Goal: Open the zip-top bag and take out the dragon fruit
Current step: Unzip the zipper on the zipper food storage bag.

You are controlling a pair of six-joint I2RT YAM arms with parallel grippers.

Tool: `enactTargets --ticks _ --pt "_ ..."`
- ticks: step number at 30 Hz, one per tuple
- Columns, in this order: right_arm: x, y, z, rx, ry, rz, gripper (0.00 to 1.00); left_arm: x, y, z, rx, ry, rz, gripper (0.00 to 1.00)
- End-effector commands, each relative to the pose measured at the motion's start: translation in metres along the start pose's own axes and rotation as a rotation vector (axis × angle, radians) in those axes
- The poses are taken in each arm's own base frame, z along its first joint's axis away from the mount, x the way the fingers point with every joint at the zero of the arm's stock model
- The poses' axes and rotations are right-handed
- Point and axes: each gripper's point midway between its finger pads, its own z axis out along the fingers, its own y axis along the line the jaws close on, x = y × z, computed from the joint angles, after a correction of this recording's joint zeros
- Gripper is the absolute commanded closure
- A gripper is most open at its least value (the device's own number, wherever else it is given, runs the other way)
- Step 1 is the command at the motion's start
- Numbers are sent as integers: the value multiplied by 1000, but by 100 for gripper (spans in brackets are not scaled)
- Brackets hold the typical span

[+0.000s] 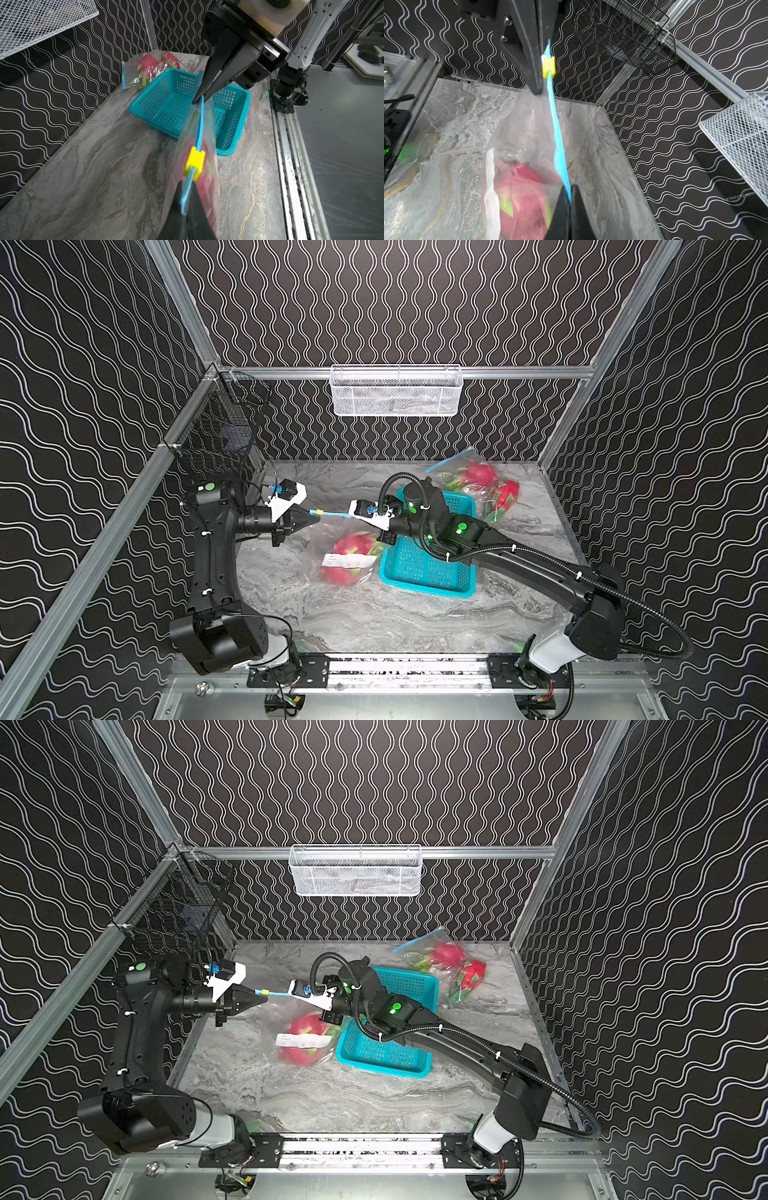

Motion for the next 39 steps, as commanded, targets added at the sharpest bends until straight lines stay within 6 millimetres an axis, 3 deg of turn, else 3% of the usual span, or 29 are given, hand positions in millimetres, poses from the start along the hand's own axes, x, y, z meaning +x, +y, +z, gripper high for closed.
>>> enactTargets --ticks 1,2,4,10,15,22,27,29,35,39 --pt "-27 -1 -4 -21 -109 40 68 -2 -9 0 11 -11 -4 100" --pt "-29 5 -3 -58 -117 60 49 -1 -10 0 8 -8 5 100" --pt "-37 20 -2 -170 -149 88 35 0 -12 1 3 1 28 100" --pt "-75 36 9 -385 -243 189 29 0 -14 4 -12 19 67 100" --pt "-89 42 18 -484 -274 246 39 2 -16 4 -22 35 78 100" --pt "-82 45 26 -495 -253 280 52 1 -16 4 -28 34 86 100" --pt "-79 41 32 -475 -248 294 50 -4 -19 2 -21 25 80 100" --pt "-77 39 35 -468 -244 298 55 -5 -20 2 -20 27 83 100" --pt "-77 38 34 -470 -247 311 85 -5 -20 2 -23 28 84 100" --pt "-78 39 29 -475 -255 313 84 -5 -19 2 -27 28 77 100"
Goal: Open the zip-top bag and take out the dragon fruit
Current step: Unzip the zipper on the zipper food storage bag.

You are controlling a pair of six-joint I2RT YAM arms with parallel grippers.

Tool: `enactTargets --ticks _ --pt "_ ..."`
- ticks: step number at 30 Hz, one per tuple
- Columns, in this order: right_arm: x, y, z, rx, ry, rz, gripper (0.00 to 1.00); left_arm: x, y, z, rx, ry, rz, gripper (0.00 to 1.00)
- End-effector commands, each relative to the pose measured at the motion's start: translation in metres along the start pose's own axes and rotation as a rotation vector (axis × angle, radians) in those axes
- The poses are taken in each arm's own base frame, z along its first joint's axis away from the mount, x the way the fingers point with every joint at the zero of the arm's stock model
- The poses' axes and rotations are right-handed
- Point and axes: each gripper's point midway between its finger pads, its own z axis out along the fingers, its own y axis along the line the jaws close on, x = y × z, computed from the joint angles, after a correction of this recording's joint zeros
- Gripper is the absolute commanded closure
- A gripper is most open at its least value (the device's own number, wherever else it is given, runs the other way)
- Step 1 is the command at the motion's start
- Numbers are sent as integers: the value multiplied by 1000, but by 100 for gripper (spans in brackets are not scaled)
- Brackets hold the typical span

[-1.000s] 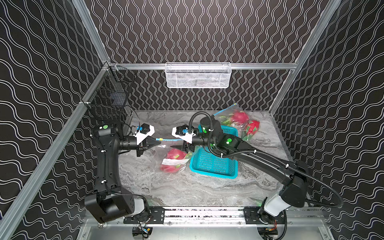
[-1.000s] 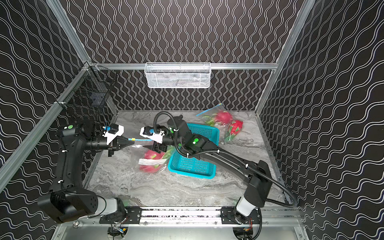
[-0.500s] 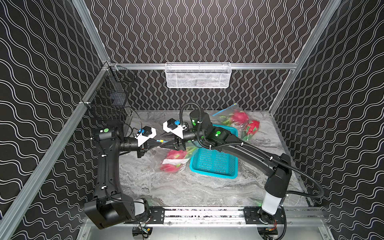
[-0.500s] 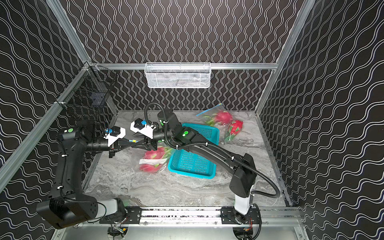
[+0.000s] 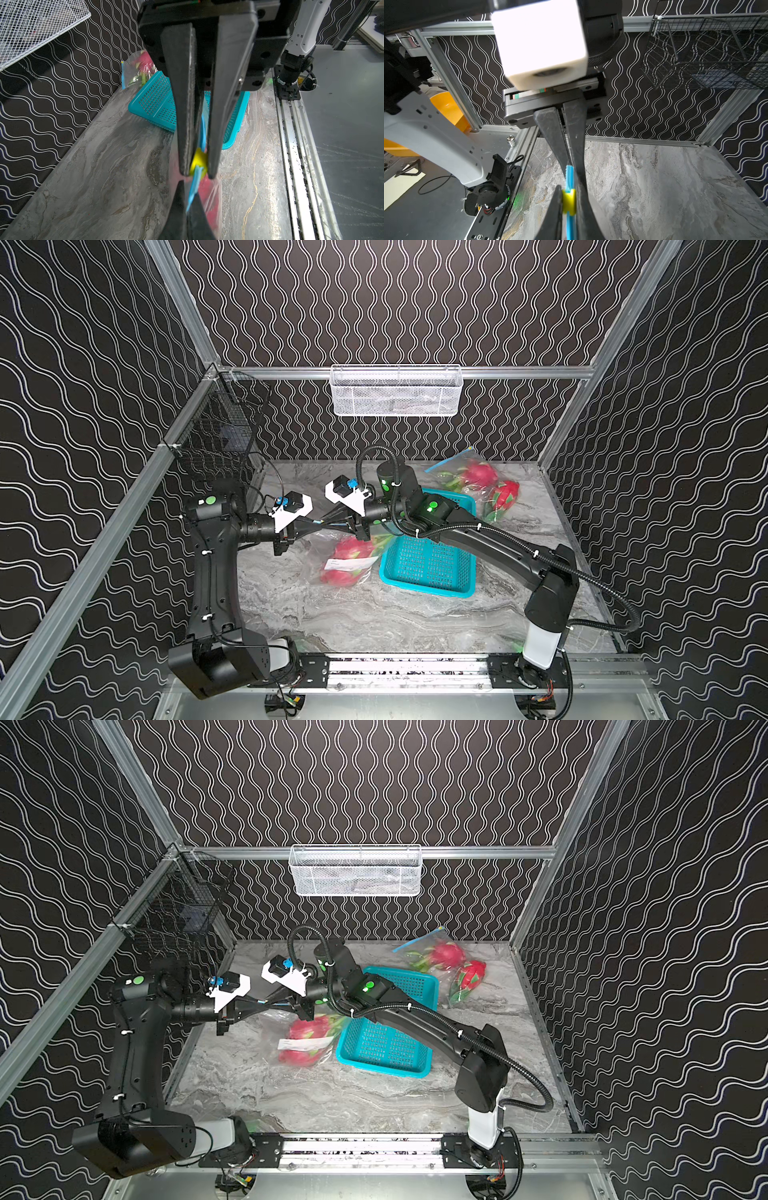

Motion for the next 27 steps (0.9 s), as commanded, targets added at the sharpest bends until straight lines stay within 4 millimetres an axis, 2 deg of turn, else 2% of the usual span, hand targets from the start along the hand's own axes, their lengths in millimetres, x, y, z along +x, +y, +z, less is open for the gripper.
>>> enactTargets --ticks 1,5,12,19,20,21,22,23,24,27 --pt "-11 5 -5 -10 -34 -18 84 -5 -1 -1 1 -20 -13 100" --pt "-11 3 -5 5 -27 -13 100 -6 0 -1 -4 -23 -10 100" --pt "-7 -9 -13 57 -7 9 100 -7 -3 -3 -2 -11 -11 100" --pt "7 -19 -42 98 12 56 100 -8 -2 -4 -8 0 -14 100" --pt "7 -18 -43 101 11 55 100 -9 -2 -4 -11 -5 -16 95" --pt "7 -17 -43 98 11 57 100 -11 -3 -4 -10 -13 -17 76" --pt "5 -15 -44 89 5 60 100 -13 -4 -4 -7 -21 -19 64" --pt "4 -14 -43 78 0 66 100 -15 -5 -2 1 -20 -22 57" --pt "3 -13 -41 66 -2 74 100 -17 -6 0 10 -17 -26 52" --pt "2 -10 -33 30 -1 85 100 -19 -6 9 34 -5 -32 45"
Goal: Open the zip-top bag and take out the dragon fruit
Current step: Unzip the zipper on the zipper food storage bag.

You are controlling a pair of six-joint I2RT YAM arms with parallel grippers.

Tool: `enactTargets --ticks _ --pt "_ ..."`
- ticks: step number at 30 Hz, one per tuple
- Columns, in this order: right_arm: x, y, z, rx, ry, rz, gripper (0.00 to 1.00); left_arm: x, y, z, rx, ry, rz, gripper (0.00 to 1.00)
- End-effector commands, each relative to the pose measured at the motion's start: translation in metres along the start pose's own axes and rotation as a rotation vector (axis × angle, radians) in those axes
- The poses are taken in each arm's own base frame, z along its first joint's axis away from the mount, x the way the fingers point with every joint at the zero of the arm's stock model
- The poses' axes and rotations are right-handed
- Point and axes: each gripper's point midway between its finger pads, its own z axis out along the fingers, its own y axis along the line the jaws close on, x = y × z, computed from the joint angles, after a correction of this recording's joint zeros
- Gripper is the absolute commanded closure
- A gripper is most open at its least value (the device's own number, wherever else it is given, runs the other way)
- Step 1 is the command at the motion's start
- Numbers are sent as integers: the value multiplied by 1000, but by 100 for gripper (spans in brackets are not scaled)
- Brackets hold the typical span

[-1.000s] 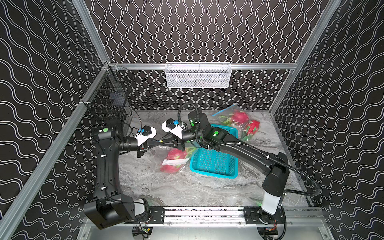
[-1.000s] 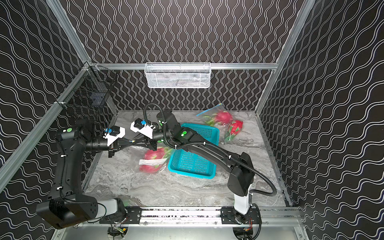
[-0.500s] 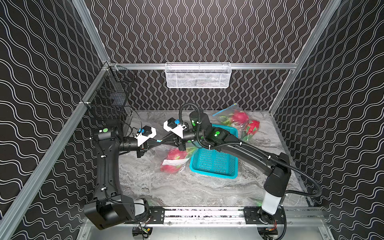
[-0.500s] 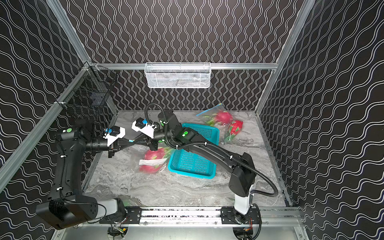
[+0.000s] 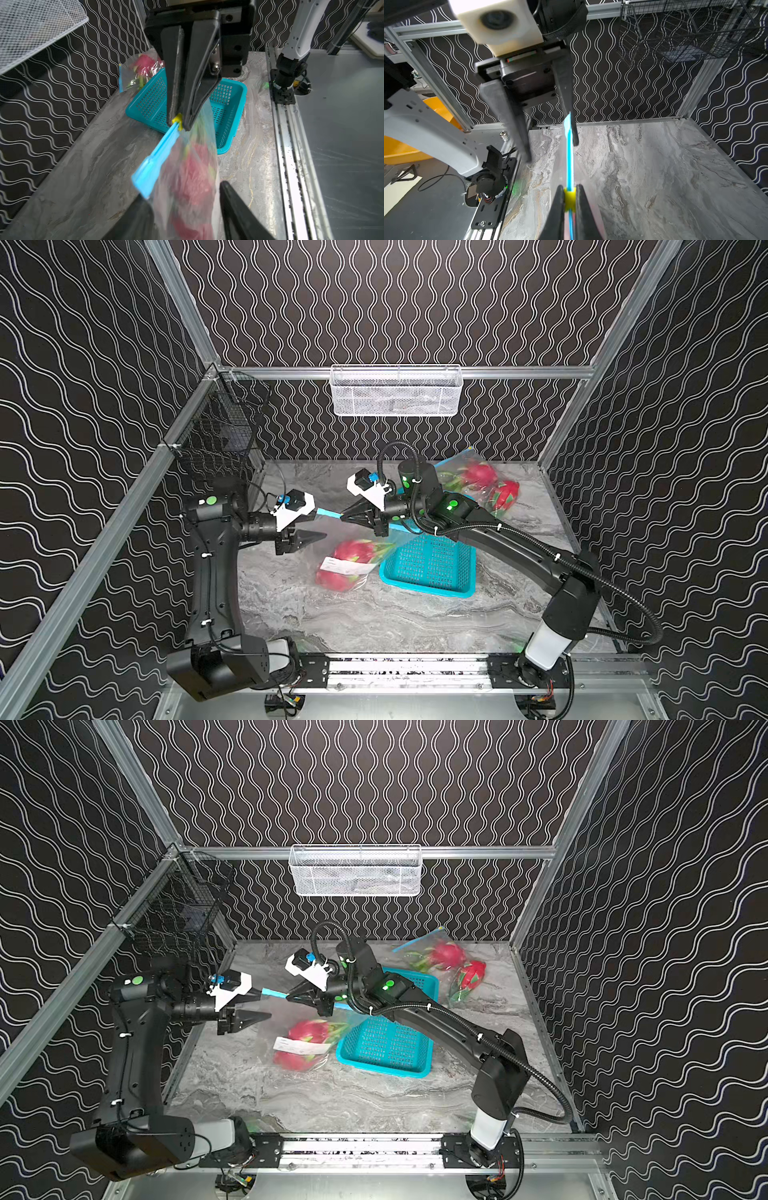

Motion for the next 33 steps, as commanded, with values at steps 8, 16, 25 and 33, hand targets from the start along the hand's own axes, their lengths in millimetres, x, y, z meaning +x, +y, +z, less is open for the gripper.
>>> enactTargets --ticks 8,16,25,33 --pt "-7 14 8 -59 -3 -10 100 -11 8 9 31 -11 -24 56" --pt "8 9 6 -29 37 -2 100 -6 -1 4 30 64 52 100" --pt "47 1 -43 57 76 70 100 -15 16 -5 -57 94 98 100" --pt "117 0 -97 213 145 149 100 -15 25 -6 -84 104 116 100"
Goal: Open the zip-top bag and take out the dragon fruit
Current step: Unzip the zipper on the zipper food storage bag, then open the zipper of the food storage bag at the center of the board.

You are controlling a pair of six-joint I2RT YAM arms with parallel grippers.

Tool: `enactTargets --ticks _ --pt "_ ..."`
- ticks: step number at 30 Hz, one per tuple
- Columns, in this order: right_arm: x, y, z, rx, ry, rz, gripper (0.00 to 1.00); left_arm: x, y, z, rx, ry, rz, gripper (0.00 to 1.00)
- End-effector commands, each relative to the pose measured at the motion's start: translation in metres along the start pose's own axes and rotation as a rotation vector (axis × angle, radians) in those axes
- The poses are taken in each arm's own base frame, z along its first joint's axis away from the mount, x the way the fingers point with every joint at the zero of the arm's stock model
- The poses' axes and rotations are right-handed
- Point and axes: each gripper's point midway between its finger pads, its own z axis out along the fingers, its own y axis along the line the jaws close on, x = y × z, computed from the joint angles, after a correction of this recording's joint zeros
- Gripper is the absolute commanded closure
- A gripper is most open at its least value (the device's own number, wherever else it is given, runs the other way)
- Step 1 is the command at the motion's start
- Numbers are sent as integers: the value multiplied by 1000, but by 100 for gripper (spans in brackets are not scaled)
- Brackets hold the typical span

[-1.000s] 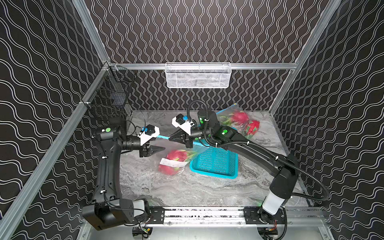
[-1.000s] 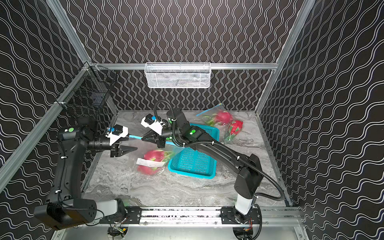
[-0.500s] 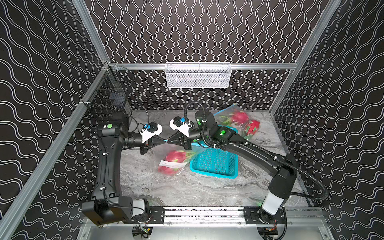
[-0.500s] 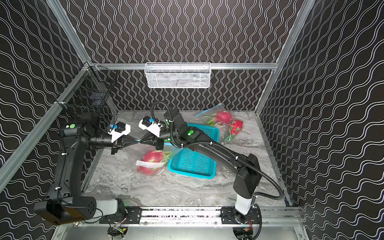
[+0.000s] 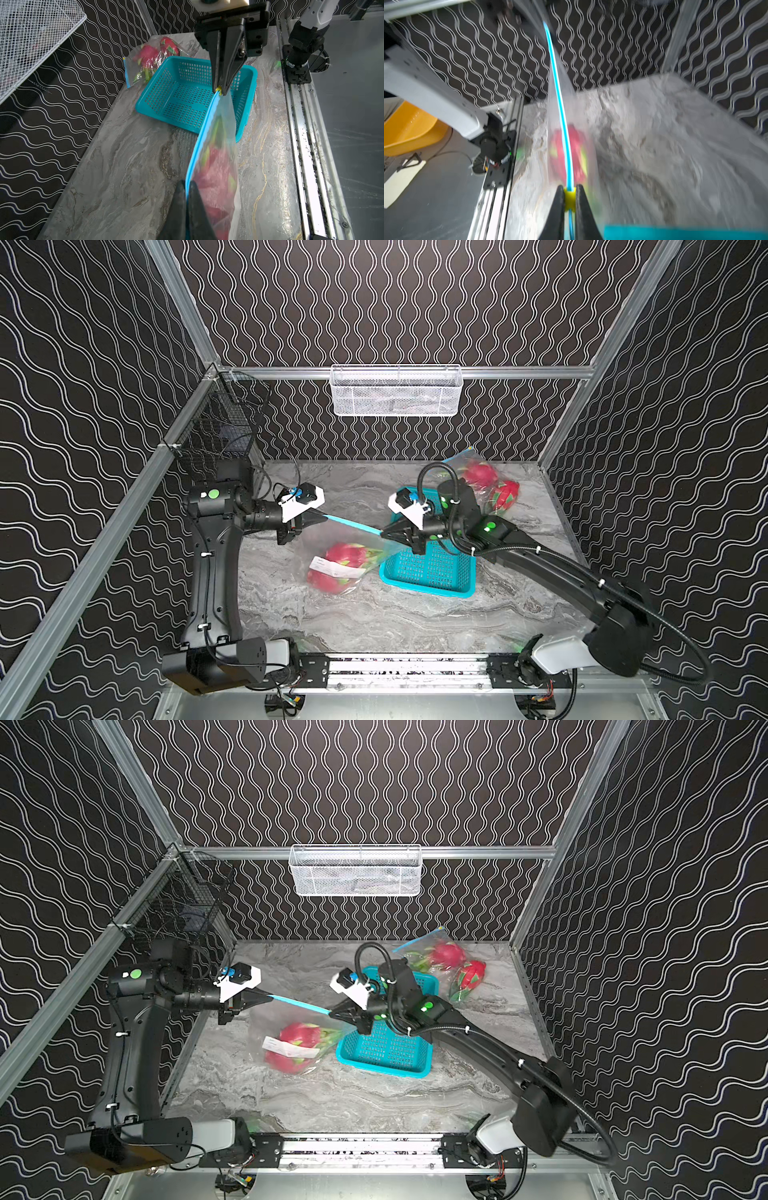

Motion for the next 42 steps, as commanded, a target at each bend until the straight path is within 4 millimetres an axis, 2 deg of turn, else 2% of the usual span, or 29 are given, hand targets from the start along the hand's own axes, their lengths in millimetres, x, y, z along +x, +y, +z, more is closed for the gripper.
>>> enactTargets --ticks 1,3,4,6,7,10,12,13,15,16,18,21,27,34,37,42 --pt "28 -9 -10 82 49 35 100 -2 7 -1 -32 -10 19 100" --pt "37 -10 -14 110 56 44 100 0 8 -1 -34 -9 18 100" --pt "49 -9 -14 117 74 60 100 0 9 0 -36 -8 18 100" --pt "55 -8 -16 122 77 71 100 0 7 0 -29 -12 17 100" --pt "57 -7 -17 123 80 71 96 0 6 0 -22 -14 19 100" --pt "56 -9 -21 144 103 46 76 0 -2 2 7 -17 26 100" --pt "41 -10 -27 169 82 8 54 2 -10 6 38 -7 30 100" --pt "34 -10 -30 173 59 -11 47 2 -14 7 53 -4 36 100" --pt "14 -2 -31 137 -14 -58 38 3 -25 10 94 3 32 100" --pt "-3 3 -33 112 -53 -87 36 3 -29 11 106 5 29 100" --pt "-18 13 -29 40 -77 -100 31 2 -36 14 125 7 29 100" --pt "-31 21 -14 -12 -73 -120 31 2 -42 16 139 8 29 100" --pt "-34 15 13 -47 -16 -98 37 1 -49 17 164 9 16 100" --pt "-31 8 25 -51 -6 -66 50 -1 -53 17 178 6 17 100" --pt "-29 6 28 -49 -2 -54 51 -3 -55 16 184 2 16 100" --pt "-24 4 30 -36 -4 -38 48 -5 -54 15 179 -2 17 100"
